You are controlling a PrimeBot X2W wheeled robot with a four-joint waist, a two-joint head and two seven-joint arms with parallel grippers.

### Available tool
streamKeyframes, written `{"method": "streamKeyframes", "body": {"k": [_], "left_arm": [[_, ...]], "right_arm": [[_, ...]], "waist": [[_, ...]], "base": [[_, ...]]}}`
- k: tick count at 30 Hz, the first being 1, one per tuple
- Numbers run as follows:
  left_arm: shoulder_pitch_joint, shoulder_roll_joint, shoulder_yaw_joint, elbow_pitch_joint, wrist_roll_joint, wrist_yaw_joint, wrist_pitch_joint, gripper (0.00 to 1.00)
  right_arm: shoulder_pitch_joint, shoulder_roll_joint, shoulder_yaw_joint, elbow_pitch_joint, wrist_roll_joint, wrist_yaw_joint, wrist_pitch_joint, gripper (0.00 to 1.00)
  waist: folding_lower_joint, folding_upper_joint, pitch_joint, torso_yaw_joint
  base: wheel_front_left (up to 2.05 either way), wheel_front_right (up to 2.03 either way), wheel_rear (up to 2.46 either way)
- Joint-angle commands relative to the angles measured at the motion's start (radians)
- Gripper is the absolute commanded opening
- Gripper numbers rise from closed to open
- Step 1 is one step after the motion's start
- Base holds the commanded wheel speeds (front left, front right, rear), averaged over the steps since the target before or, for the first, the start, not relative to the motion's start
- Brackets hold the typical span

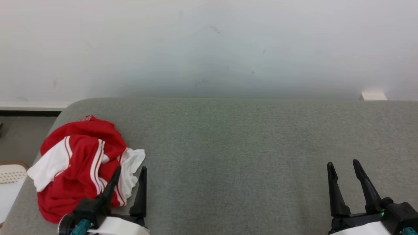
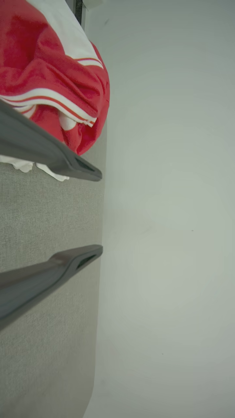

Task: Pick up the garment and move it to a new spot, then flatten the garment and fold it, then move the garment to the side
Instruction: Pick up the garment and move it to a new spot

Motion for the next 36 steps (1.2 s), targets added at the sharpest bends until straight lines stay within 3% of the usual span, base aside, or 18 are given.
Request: {"method": "streamKeyframes", "body": {"k": [1,21,28,36], "left_arm": [[-0.006,0.003,0.004,0.002,-0.007,0.003,-0.001,1.0],[-0.027,0.003,0.034,0.072,-0.012,0.002,-0.001,1.0],[-0.031,0.003,0.037,0.072,-0.021,0.0,-0.001,1.0],[-0.048,0.003,0.051,0.087,-0.026,-0.005,-0.001,1.0]], "right_arm": [[0.011,0.0,0.008,0.003,0.01,-0.002,0.001,1.0],[-0.006,-0.001,0.102,0.019,0.042,-0.002,0.001,1.0],[-0.016,-0.001,0.122,0.027,0.038,-0.002,0.001,1.0],[-0.024,-0.001,0.137,0.029,0.035,-0.002,0.001,1.0]], "waist": [[0.0,0.0,0.004,0.038],[0.0,0.0,0.023,0.337],[0.0,0.0,0.029,0.382],[0.0,0.0,0.03,0.382]], "base": [[0.0,0.0,0.0],[0.0,0.0,0.0],[0.0,0.0,0.0],[0.0,0.0,0.0]]}}
